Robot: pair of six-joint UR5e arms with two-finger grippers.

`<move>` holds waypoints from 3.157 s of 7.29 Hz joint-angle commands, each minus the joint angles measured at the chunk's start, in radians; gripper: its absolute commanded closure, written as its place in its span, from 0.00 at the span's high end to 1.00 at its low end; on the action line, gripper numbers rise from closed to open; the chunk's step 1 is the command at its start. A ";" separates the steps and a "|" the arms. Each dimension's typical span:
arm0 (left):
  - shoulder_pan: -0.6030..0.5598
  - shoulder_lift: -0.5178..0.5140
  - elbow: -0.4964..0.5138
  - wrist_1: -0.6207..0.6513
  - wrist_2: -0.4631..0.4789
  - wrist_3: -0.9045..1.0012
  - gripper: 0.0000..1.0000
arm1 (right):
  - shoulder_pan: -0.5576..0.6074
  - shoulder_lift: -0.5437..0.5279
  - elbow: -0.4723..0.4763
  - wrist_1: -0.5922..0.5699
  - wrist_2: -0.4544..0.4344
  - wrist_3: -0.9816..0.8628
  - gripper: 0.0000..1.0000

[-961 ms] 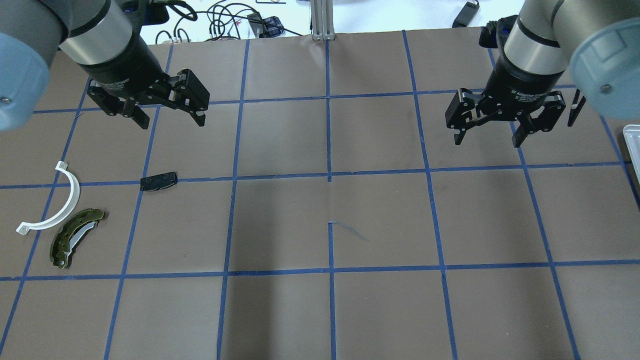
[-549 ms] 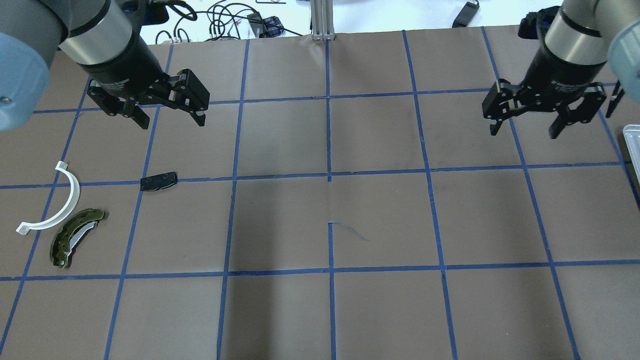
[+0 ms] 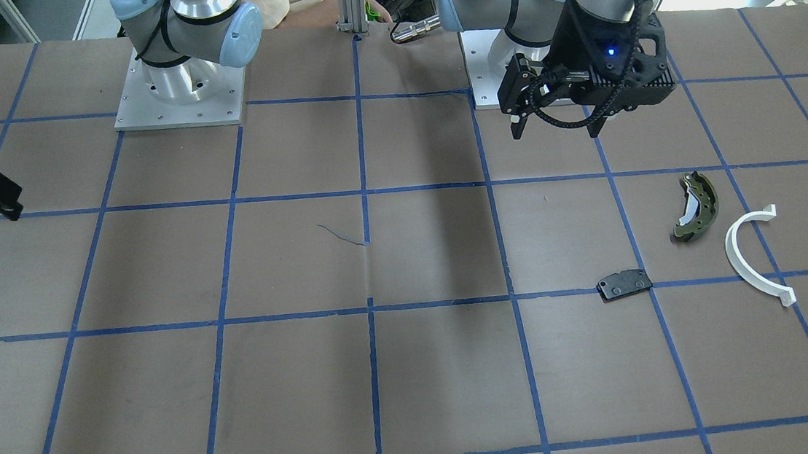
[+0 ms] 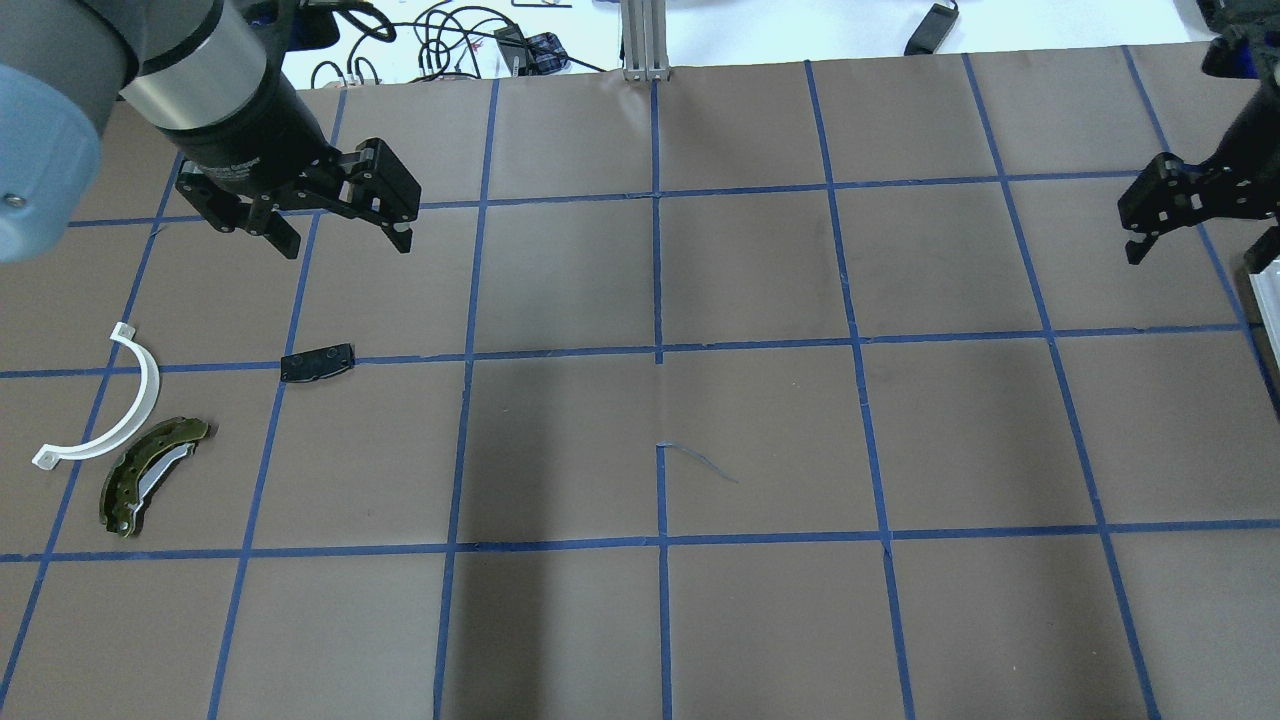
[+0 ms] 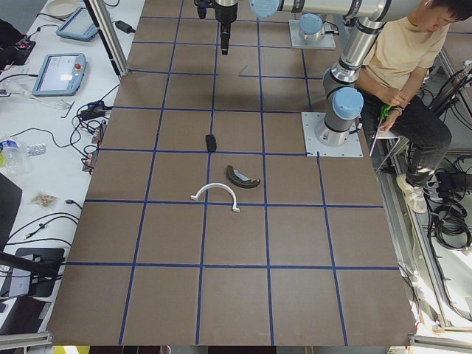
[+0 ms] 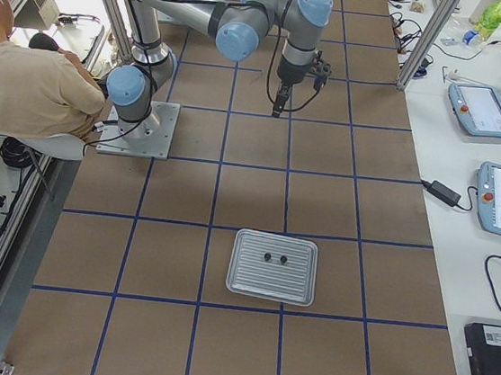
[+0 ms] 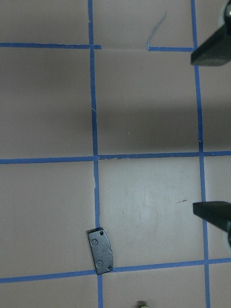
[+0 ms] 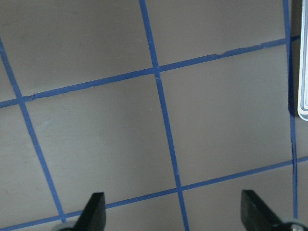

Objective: Place bearing gear from tray to pile

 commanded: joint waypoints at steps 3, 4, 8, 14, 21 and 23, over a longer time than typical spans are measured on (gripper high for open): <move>-0.002 0.000 0.002 0.000 0.000 0.000 1.00 | -0.265 0.181 -0.028 -0.277 0.006 -0.491 1.00; -0.002 0.000 0.001 0.000 0.002 0.000 1.00 | -0.300 0.239 -0.048 -0.329 0.008 -0.556 1.00; -0.002 0.003 0.001 0.000 0.000 0.001 1.00 | -0.322 0.414 -0.169 -0.363 0.017 -0.659 1.00; -0.002 0.001 0.001 0.000 0.000 0.000 1.00 | -0.379 0.555 -0.183 -0.452 0.063 -0.717 0.95; -0.005 0.001 0.001 0.000 0.005 0.001 1.00 | -0.397 0.625 -0.222 -0.460 0.068 -0.708 0.65; -0.005 -0.014 0.004 0.000 0.002 -0.003 1.00 | -0.397 0.626 -0.222 -0.460 0.074 -0.702 0.58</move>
